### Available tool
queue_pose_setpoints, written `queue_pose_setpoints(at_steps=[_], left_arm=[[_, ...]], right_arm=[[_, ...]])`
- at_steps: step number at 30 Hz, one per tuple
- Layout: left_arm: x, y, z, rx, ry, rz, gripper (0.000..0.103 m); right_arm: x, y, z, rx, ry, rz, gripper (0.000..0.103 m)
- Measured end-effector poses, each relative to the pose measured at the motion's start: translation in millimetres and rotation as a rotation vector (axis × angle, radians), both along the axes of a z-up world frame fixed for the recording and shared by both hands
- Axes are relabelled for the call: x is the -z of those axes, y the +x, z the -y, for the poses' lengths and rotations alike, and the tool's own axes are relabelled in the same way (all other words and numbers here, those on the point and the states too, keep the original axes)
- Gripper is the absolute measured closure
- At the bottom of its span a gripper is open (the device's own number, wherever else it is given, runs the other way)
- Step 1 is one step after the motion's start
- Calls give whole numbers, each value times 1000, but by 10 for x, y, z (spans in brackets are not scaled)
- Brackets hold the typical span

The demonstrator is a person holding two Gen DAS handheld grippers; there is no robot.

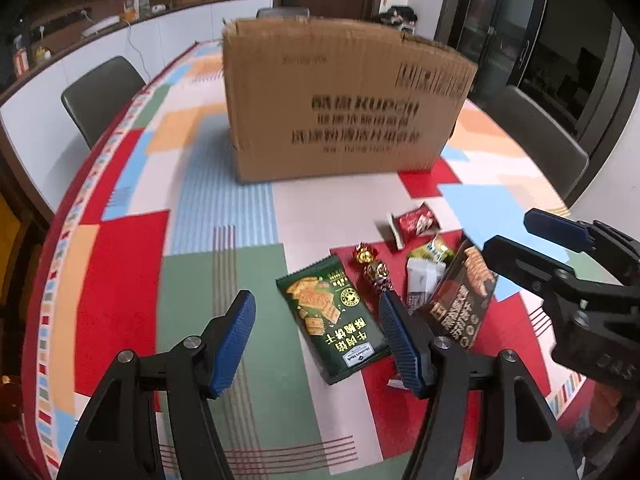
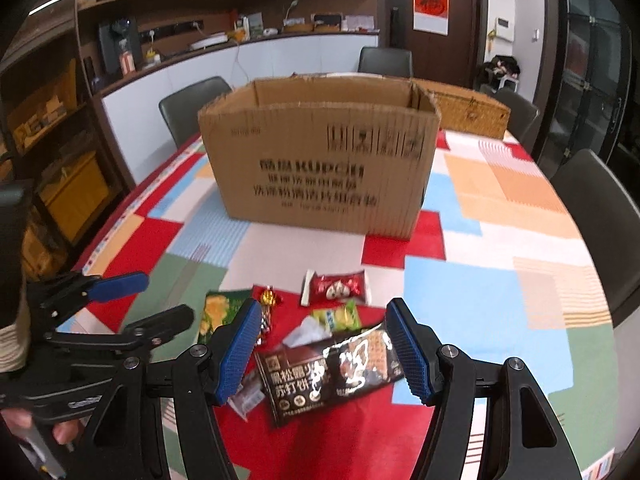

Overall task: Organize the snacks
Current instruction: 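Move both tools back from the box to the snack pile, then grasp the green cracker bag with the left tool while the right tool grasps a gold-wrapped chocolate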

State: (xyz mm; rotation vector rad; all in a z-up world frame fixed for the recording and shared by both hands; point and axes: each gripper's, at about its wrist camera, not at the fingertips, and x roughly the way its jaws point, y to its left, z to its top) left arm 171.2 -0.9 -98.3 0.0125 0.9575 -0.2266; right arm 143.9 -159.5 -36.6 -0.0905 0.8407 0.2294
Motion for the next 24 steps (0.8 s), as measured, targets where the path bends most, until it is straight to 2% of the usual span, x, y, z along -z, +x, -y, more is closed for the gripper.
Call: queue_pose_setpoints(at_steps=[8, 17, 20, 21, 24], left_arm=[[249, 203, 146, -15, 22, -73, 42], [415, 324, 193, -56, 45, -113, 46], [420, 334, 190, -60, 58, -108, 52], [418, 341, 175, -62, 57, -107, 58], [410, 348, 101, -54, 25, -114, 61]], right_arm=[[179, 48, 69, 14, 13, -53, 38], [284, 111, 45, 9, -6, -76, 38], [309, 134, 37, 3, -2, -84, 38], [317, 143, 31, -1, 2, -87, 38], [336, 159, 4, -7, 0, -94, 38]])
